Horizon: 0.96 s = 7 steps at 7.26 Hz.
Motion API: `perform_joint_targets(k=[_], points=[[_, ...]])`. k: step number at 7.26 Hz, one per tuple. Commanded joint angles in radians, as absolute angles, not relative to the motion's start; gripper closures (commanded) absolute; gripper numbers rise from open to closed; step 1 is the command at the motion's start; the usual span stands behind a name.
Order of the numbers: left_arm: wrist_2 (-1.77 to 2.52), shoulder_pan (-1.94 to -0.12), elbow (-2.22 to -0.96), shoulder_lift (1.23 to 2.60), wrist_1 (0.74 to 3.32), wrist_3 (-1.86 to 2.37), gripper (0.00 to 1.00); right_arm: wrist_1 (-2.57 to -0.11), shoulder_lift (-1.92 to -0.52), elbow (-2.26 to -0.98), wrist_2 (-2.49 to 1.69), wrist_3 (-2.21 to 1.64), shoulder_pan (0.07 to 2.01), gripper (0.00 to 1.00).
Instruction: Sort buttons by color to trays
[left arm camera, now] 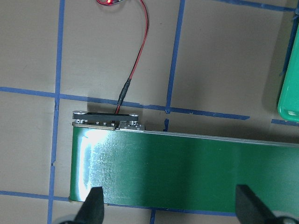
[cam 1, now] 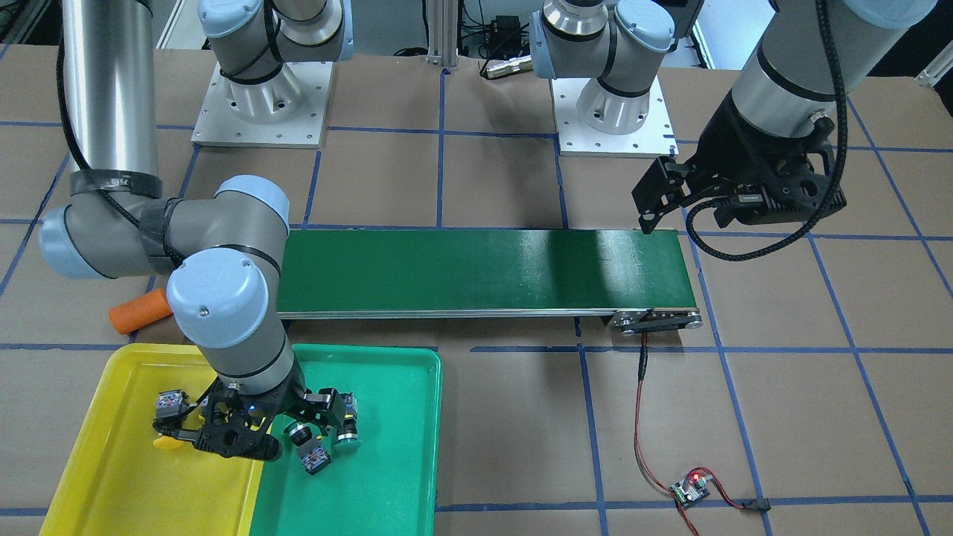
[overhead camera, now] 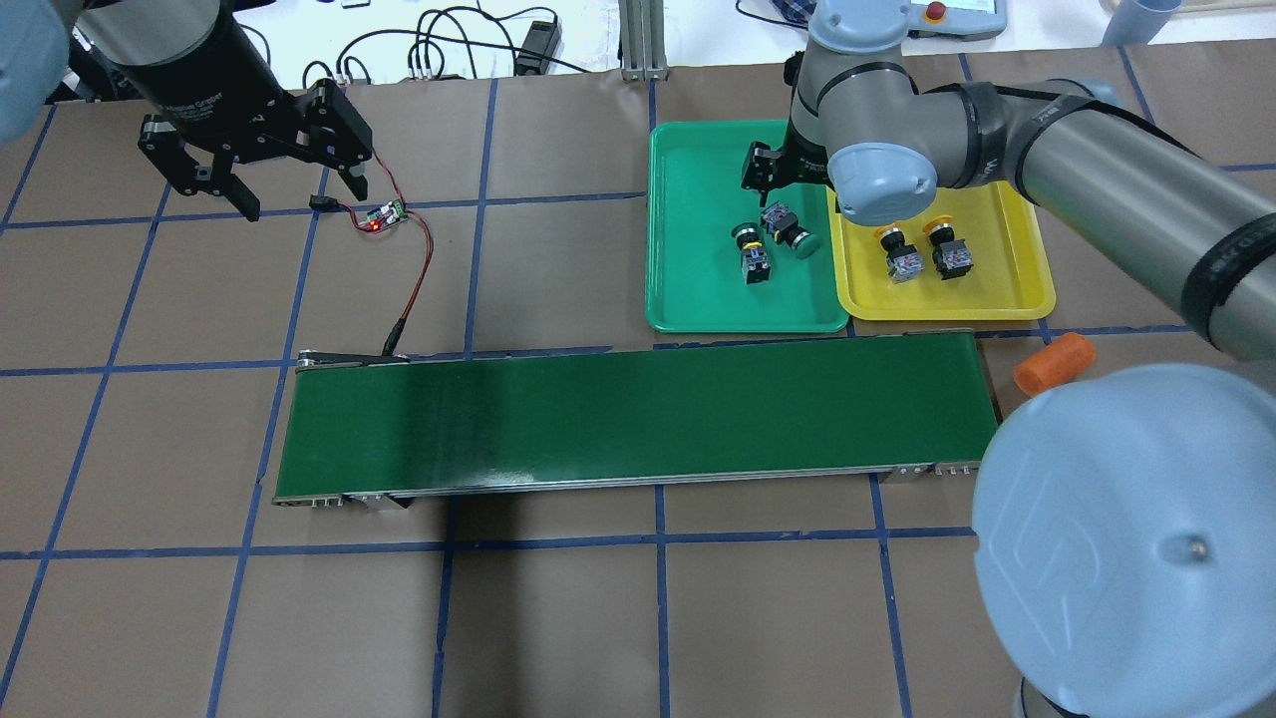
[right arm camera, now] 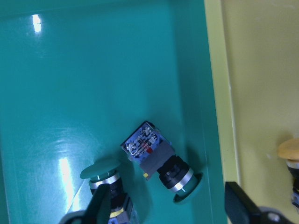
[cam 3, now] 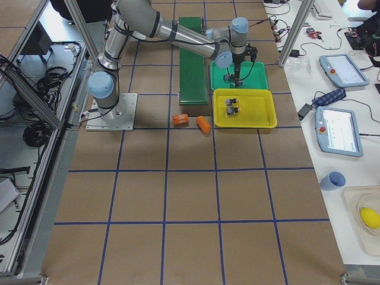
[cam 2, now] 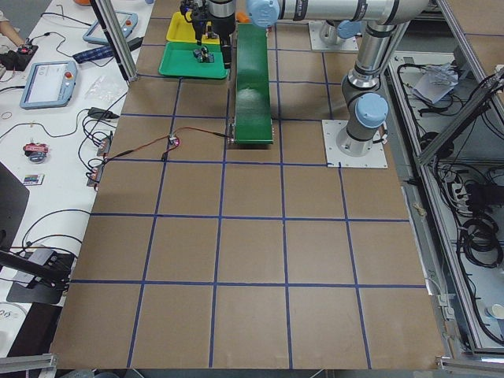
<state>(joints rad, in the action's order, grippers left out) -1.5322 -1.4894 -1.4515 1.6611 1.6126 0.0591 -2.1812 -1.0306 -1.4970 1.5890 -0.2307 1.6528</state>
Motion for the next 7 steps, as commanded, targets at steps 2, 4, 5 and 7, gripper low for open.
perform_joint_targets(k=[2,4,5,7], points=[[-1.531,-1.489,-1.451,1.663,1.612,0.06,0.0,-1.876,-1.259,-1.503,1.588,-0.219,1.593,0.0],[-1.531,-1.489,-1.45,1.658,1.611,0.06,0.0,-1.621,-1.413,-1.52,1.574,-0.181,1.56,0.0],[-1.531,-1.489,-1.45,1.657,1.611,0.06,0.0,-1.536,-1.527,-1.551,1.572,-0.181,1.563,0.0],[-1.531,-1.489,-1.451,1.657,1.612,0.06,0.0,-1.468,-1.7,-1.647,1.575,-0.189,1.571,0.0]])
